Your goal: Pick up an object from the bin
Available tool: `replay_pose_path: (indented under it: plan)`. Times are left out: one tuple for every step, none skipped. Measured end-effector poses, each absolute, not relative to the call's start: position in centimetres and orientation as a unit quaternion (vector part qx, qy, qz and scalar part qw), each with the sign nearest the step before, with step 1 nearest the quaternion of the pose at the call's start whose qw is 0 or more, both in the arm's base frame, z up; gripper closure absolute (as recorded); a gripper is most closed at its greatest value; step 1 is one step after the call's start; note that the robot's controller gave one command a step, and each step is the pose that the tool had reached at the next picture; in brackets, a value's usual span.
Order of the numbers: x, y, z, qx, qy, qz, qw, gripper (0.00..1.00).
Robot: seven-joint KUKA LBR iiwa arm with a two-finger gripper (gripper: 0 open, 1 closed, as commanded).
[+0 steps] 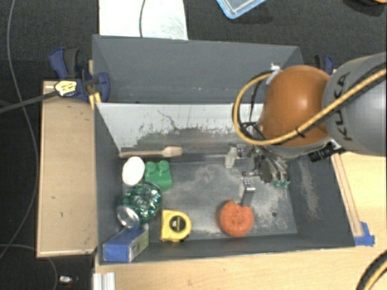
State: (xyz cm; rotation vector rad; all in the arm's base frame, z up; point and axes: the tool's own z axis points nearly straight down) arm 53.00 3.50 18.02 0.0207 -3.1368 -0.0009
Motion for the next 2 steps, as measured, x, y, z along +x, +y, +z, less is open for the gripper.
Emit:
replay_pose_path:
  plan:
    - [53.2,3.5,18.4,0.006,-1.0,0.0,-0.001,0.0]
    - [48.2,1.9,12.4,0.187,-0.982,0.0,-0.001,0.0]
